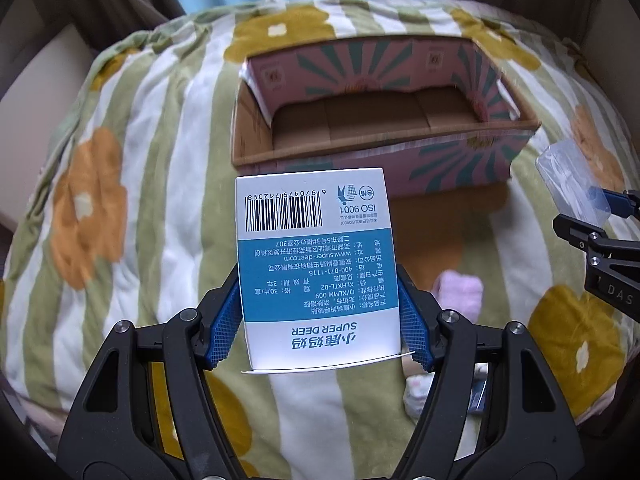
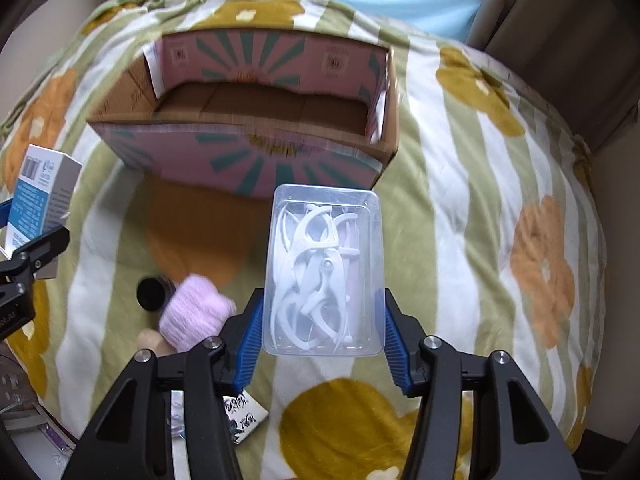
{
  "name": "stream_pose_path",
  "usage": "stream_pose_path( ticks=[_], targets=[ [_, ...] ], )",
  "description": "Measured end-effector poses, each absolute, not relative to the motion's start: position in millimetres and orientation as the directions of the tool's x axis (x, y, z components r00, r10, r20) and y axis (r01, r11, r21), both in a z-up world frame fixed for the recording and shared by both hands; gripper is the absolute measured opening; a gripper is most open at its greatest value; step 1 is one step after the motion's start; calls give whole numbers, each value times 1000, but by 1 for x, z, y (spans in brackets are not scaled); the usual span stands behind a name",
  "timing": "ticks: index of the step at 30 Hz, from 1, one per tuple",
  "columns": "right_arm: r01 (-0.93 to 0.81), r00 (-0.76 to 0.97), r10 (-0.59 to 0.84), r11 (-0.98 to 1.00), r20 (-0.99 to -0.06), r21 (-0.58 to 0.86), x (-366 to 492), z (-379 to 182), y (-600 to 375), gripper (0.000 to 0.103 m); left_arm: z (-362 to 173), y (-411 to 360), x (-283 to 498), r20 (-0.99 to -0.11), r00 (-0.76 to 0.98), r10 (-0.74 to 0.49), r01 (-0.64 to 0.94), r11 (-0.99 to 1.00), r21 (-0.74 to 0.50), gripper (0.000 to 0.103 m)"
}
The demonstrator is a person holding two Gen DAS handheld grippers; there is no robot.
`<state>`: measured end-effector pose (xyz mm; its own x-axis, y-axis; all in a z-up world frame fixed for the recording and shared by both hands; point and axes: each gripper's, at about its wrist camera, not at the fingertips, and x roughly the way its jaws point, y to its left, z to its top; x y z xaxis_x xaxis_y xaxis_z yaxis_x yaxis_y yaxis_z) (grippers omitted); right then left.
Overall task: Organize objects
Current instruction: 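Lift both held items and carry them over the pink cardboard box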
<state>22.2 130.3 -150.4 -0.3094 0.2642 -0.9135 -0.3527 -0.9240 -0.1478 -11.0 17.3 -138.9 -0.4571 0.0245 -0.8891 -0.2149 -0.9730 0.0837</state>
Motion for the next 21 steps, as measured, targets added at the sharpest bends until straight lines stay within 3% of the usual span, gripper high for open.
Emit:
stream_pose_path(
  ticks=[9,21],
  targets=[
    [-335,-414,246,-936,-876,-105,-41,-115,176,49,-112,30,-71,-855,-516,52,-249,-964,91,66],
    [-319,-439,126,-947,-890,23,-126,-144,213,50,-165,25,-186,-893,-447,56,-248,-967,63,66]
  ],
)
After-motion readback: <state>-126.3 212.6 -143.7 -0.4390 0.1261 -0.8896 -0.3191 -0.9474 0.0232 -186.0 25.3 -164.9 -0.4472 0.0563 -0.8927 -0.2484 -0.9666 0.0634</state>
